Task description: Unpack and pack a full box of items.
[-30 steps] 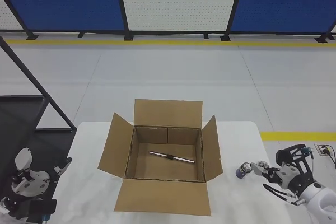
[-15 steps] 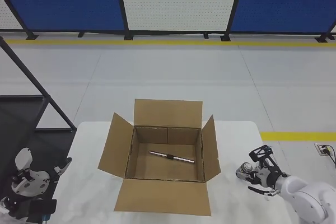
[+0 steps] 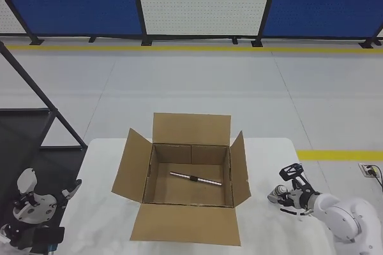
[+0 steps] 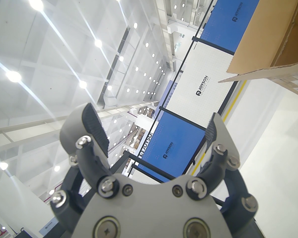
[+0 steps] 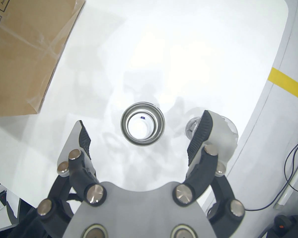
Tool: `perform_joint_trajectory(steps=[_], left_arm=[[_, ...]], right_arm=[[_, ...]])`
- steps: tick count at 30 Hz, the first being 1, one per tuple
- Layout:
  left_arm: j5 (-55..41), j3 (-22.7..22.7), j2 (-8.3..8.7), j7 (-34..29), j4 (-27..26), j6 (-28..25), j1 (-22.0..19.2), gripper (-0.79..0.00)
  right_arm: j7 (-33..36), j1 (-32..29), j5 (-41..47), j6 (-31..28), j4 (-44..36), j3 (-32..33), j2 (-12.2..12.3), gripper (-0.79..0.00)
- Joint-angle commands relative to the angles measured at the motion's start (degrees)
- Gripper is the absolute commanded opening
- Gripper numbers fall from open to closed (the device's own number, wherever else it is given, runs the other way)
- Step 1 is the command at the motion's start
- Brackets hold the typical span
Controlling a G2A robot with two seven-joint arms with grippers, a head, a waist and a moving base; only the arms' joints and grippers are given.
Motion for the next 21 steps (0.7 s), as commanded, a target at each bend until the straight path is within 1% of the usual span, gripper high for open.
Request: perform_joint_trajectory(steps=[1,4,5,6,7,9,10,12,14,15,21], left_arm=[[0.0,0.0,0.0,0.0,0.0,0.0,0.0,0.0],[0.0,0.0,0.0,0.0,0.0,0.0,0.0,0.0],[0.0,0.0,0.0,0.0,0.0,0.0,0.0,0.0],[0.0,0.0,0.0,0.0,0.0,0.0,0.0,0.0],[0.0,0.0,0.0,0.0,0.0,0.0,0.0,0.0],[0.0,0.0,0.0,0.0,0.0,0.0,0.0,0.0],[0.0,0.0,0.0,0.0,0.0,0.0,0.0,0.0],[0.0,0.0,0.0,0.0,0.0,0.0,0.0,0.0],[0.0,0.0,0.0,0.0,0.0,0.0,0.0,0.0],[0.0,0.0,0.0,0.0,0.0,0.0,0.0,0.0],[0.0,0.0,0.0,0.0,0.0,0.0,0.0,0.0]], right_arm=[[0.1,0.7,0.0,-0.1,0.9,-0.6,0.1,0.0],[0.5,1.7,-0.7,0.6,2.0,-1.1,0.3,0.0],[0.5,1.9,-0.8,1.0,2.2,-1.3,0.3,-0.028],[0.4,2.1,-0.7,1.0,2.4,-1.5,0.3,-0.219],[0.3,2.2,-0.6,1.0,2.7,-1.5,0.4,-0.363],[0.2,2.3,-0.5,1.1,3.1,-1.5,0.5,-0.468],[0.2,2.3,-0.5,1.1,3.1,-1.6,0.6,-0.548],[0.4,2.3,-0.3,1.1,3.2,-1.7,0.7,-0.619],[0.5,2.3,-0.1,1.0,3.2,-1.8,0.8,-0.714],[0.6,2.2,-0.1,1.0,3.2,-1.9,0.9,-0.785],[0.5,1.7,0.7,0.9,1.6,-1.8,1.3,-0.785]])
